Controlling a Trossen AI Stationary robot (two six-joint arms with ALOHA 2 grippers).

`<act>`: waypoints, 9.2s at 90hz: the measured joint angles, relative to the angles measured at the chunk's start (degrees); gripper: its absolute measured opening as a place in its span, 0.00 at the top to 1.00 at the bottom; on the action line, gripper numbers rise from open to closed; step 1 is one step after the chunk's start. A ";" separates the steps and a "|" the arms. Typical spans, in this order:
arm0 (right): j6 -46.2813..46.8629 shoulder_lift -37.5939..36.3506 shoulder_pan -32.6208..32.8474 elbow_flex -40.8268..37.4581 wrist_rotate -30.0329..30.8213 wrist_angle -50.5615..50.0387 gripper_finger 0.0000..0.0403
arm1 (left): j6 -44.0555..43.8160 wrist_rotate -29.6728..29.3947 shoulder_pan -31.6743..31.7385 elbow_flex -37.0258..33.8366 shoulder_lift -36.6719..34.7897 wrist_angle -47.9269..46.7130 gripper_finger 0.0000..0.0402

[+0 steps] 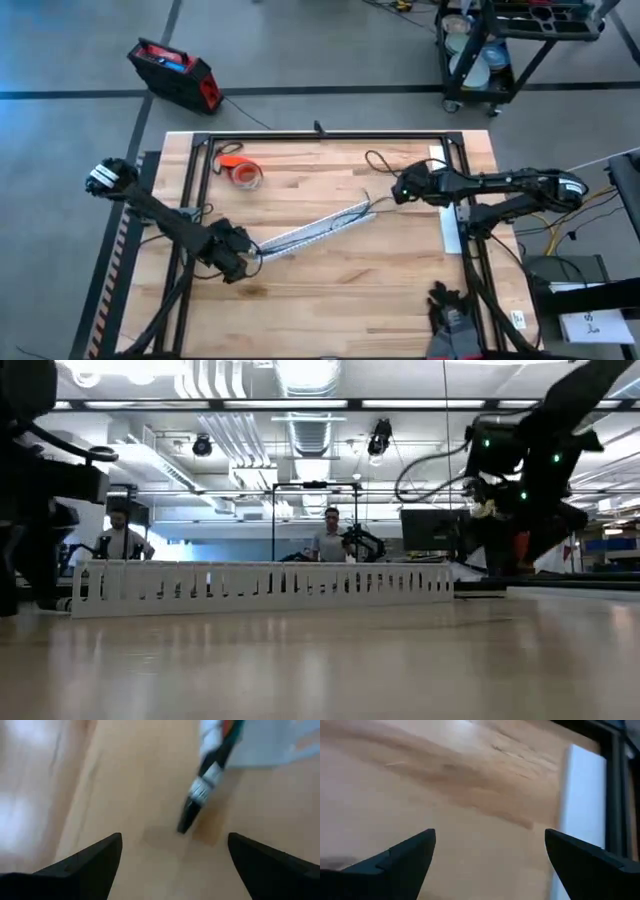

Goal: Ziptie cables
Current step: Close the white cable duct

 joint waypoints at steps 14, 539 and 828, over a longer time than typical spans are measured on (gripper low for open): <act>0.71 0.22 -7.29 -1.73 -3.48 2.72 0.11 | -5.30 -4.74 -0.98 -0.07 -4.32 -3.52 0.13; -35.84 33.88 0.97 -23.60 -13.06 96.33 0.46 | 36.17 -25.04 15.49 0.49 35.59 104.98 0.13; -66.76 2.36 18.67 -6.03 -34.28 54.38 0.47 | 44.40 11.65 29.25 1.00 16.48 61.34 0.22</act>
